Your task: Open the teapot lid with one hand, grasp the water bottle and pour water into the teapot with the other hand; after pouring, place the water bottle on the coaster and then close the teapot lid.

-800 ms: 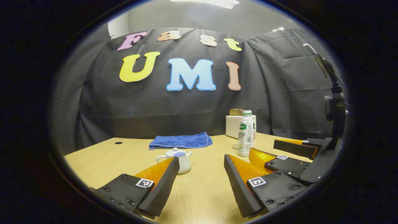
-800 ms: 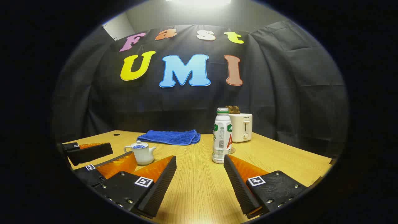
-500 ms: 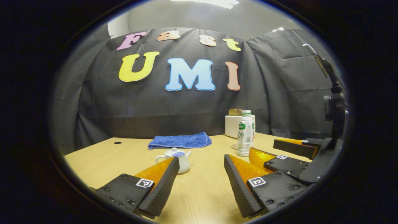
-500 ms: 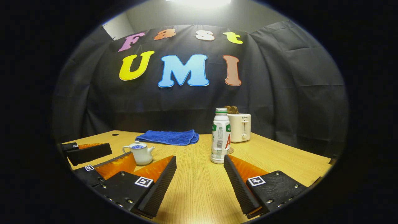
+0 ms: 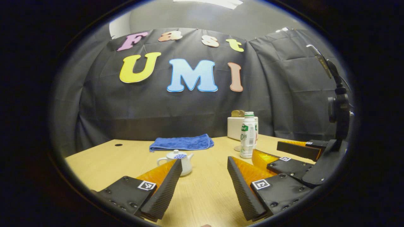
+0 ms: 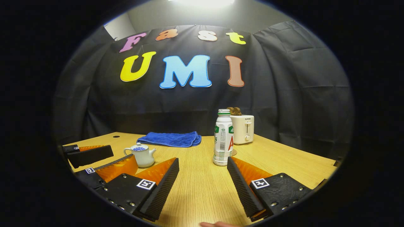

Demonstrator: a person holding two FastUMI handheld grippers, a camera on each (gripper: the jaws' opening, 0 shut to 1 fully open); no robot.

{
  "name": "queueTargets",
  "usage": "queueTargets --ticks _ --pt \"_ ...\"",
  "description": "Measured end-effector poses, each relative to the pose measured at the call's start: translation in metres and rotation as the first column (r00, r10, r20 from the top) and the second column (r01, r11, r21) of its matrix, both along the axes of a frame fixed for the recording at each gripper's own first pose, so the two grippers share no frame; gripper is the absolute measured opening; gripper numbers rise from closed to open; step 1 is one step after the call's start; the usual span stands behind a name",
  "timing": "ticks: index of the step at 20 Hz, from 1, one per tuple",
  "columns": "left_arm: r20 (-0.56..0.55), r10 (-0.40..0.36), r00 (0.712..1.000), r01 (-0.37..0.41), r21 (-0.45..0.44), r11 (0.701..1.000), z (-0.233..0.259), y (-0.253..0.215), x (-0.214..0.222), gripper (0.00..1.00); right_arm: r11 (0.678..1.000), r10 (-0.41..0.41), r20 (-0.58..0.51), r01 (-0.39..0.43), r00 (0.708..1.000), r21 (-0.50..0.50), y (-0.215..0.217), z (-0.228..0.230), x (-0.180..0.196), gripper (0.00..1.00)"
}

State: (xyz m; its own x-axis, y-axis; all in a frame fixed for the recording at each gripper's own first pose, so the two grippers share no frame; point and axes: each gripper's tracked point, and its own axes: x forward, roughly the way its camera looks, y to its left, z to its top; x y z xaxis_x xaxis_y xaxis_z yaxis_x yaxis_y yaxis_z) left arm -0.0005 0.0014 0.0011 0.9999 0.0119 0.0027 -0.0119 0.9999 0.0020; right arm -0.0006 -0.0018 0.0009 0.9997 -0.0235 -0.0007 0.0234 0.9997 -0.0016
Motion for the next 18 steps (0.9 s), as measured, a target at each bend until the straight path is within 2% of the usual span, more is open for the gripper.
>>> queueTargets --ticks 3,5,7,11,18 --pt "-0.005 0.041 0.999 -0.041 0.001 0.999 0.0 0.006 -0.001 0.99 1.0 0.003 -0.002 -0.003 1.0 0.002 0.0 0.0 0.001 0.95" --pt "-0.005 0.091 0.996 -0.091 0.001 0.996 0.0 0.013 -0.003 0.99 0.997 0.072 0.005 -0.072 0.997 -0.004 0.007 0.001 -0.001 0.95" --pt "-0.007 0.106 0.994 -0.106 0.002 0.994 0.0 0.013 0.0 0.99 0.994 0.112 0.006 -0.112 0.994 -0.006 0.007 0.0 -0.002 0.95" --pt "-0.004 0.143 0.99 -0.143 0.001 0.99 0.001 0.018 -0.002 0.99 0.996 0.093 0.006 -0.093 0.996 -0.003 -0.008 0.0 -0.002 0.95" --pt "-0.006 0.146 0.989 -0.146 -0.001 0.989 -0.001 0.017 -0.006 0.99 0.995 0.097 0.004 -0.097 0.995 -0.002 -0.017 -0.001 -0.001 0.95"
